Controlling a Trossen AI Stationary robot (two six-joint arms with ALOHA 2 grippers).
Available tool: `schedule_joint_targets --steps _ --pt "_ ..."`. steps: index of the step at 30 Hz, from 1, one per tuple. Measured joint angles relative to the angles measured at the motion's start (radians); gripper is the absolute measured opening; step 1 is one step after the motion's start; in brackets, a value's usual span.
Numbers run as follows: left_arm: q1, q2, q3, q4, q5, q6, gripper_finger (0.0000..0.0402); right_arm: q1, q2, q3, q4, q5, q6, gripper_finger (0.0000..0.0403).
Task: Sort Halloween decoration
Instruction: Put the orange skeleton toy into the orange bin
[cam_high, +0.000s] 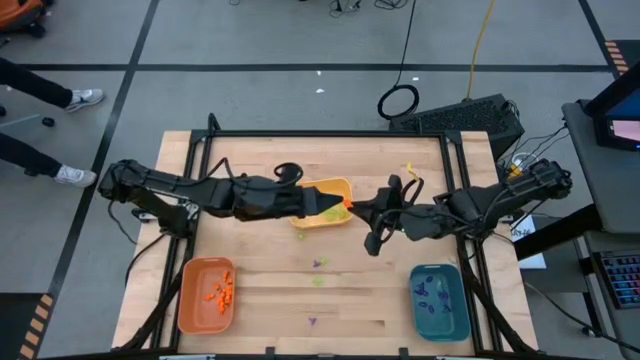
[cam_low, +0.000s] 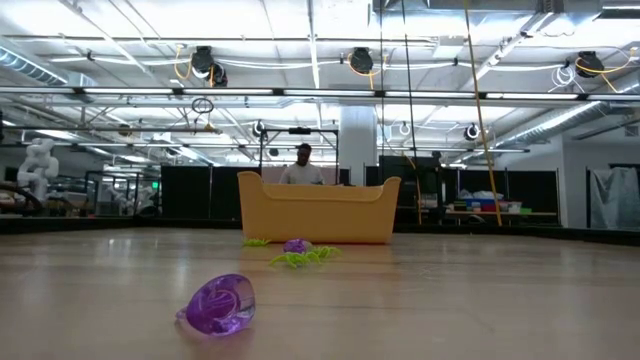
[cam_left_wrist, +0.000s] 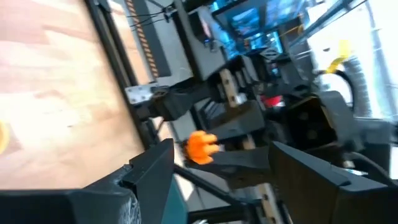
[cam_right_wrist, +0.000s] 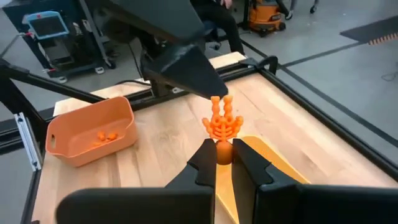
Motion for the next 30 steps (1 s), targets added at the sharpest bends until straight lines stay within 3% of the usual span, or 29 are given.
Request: schedule_joint_targets --steps 7,15,30 --pt "0.024 0.000 0.000 -0.109 0.028 0.002 0.0262 -0.002 0.002 0.000 -0.032 -0.001 0.032 0.0006" --pt "0.019 0.045 0.002 0.020 -0.003 -0.001 0.0262 -0.009 0.040 0.000 -0.035 -0.045 0.031 0.0006" --pt "0.007 0.085 0.000 -0.019 -0.022 -0.026 0.0262 -0.015 0.058 0.000 -0.049 -0.025 0.057 0.0006"
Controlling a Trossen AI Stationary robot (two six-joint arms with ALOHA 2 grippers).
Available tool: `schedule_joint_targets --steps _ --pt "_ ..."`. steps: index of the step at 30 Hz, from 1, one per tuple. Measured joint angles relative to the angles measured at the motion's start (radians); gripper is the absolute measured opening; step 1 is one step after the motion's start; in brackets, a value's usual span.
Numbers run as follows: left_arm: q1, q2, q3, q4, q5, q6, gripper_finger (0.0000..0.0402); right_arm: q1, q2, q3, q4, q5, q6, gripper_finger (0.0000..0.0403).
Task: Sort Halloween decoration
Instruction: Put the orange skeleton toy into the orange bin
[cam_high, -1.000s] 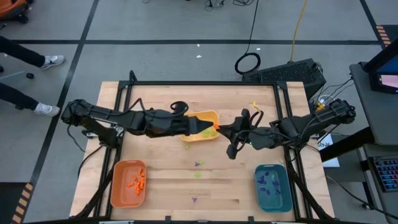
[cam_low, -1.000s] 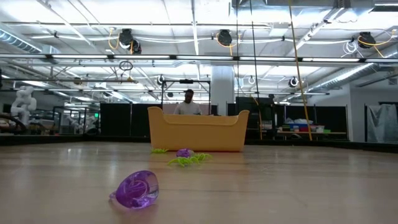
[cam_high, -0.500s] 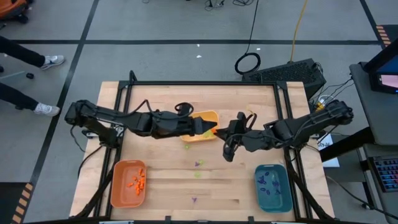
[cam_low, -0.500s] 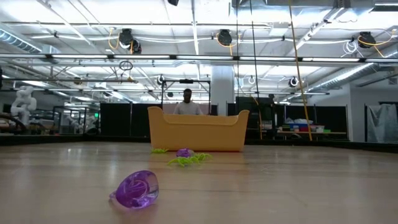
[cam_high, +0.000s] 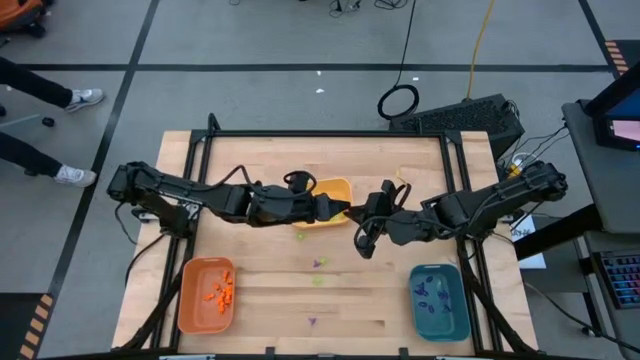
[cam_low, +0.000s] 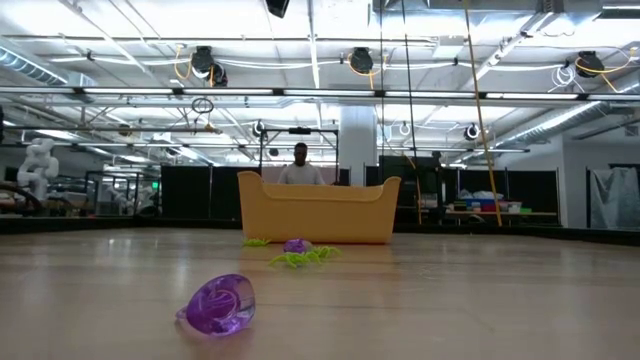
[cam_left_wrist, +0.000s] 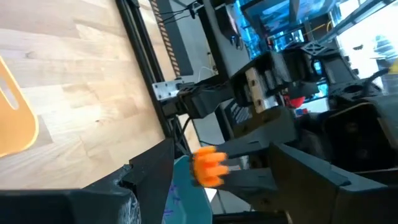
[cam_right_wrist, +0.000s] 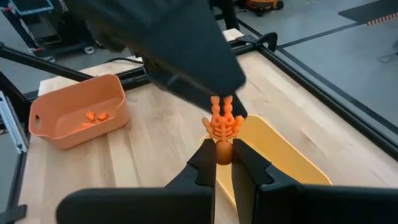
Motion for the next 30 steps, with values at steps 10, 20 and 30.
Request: schedule_joint_targets --steps 10,20,30 --pt "0.000 -0.002 0.000 -0.017 0.002 0.002 0.0198 -0.022 0.000 0.000 -0.010 0.001 -0.001 0.0006" --pt "0.003 -0.002 0.000 -0.042 -0.024 0.010 0.0158 -0.028 0.000 0.000 -0.015 -0.002 -0.019 0.0006" --pt "0.016 -0.002 0.000 -0.042 -0.010 0.034 0.0130 -0.034 0.000 0.000 -0.019 -0.002 -0.020 0.0006"
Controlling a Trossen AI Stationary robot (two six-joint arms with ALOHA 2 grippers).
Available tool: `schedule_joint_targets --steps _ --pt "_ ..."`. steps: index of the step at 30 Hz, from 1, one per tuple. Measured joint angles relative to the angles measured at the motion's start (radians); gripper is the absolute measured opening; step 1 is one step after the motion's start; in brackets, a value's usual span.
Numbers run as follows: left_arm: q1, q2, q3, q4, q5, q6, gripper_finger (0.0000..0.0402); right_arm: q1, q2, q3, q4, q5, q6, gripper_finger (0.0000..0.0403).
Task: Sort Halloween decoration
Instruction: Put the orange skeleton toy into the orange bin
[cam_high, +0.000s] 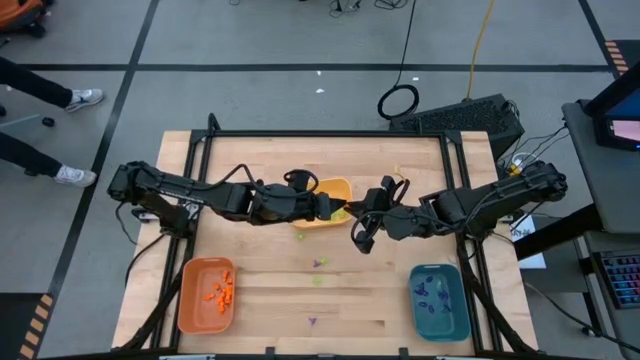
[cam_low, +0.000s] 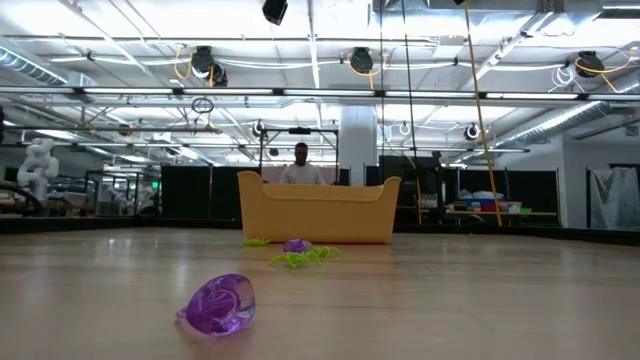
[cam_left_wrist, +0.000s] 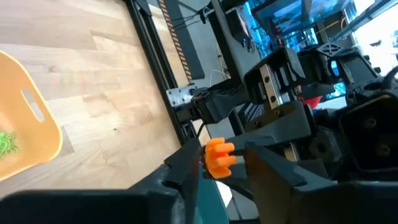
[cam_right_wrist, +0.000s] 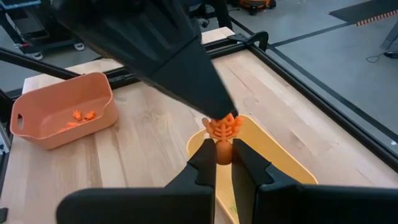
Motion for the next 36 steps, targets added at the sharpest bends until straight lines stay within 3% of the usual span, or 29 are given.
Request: schedule_joint_targets --steps 10,22,36 --pt "0.000 0.000 0.000 -0.001 -0.001 0.027 0.0040 0.000 0.000 0.000 0.001 0.000 -0.008 0.0006" --pt "-0.001 0.000 0.000 -0.002 0.006 0.026 0.0019 0.000 0.000 0.000 -0.002 -0.026 -0.011 0.0023" --pt "-0.001 -0.001 0.000 0.002 0.019 0.055 0.0018 0.003 0.000 0.000 -0.085 -0.054 0.103 0.0153"
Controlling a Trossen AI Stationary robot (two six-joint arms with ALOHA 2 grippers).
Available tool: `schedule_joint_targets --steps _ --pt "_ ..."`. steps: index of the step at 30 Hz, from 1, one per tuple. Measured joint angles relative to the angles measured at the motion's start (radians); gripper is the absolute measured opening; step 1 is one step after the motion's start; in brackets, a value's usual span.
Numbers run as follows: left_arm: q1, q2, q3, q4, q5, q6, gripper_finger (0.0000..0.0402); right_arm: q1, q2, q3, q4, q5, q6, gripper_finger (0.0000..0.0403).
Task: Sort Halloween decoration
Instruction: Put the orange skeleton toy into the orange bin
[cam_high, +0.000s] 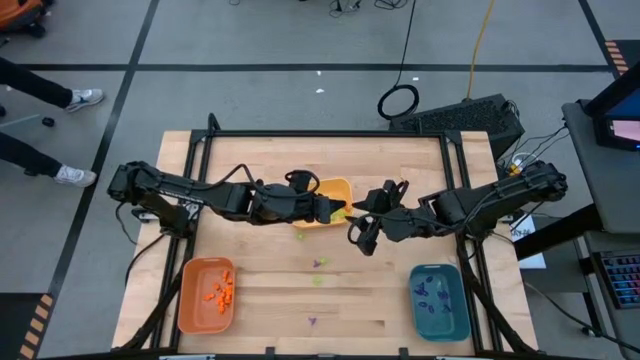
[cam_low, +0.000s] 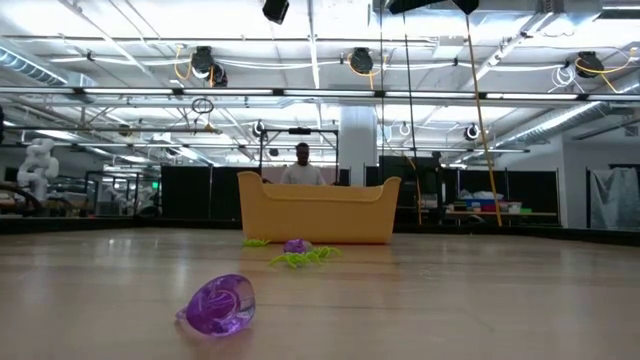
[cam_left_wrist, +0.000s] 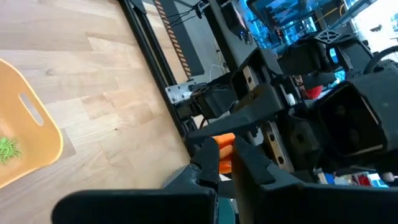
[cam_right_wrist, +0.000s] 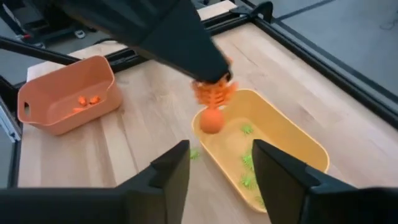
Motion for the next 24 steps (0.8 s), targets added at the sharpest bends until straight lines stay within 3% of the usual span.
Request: schedule_joint_targets --steps 7,14,24 --pt "-0.014 -0.061 0.001 -0.133 0.117 0.016 0.0018 0.008 -0.019 0.000 -0.012 -0.051 0.042 0.0189" --pt "-0.084 -0.221 0.002 -0.359 0.122 0.003 0.0018 0.041 -0.046 0.000 -0.028 -0.077 0.067 0.0192" --pt "-0.306 -0.356 0.001 -0.754 0.167 -0.138 0.0018 0.066 -0.046 0.000 -0.040 -0.130 0.074 0.0192"
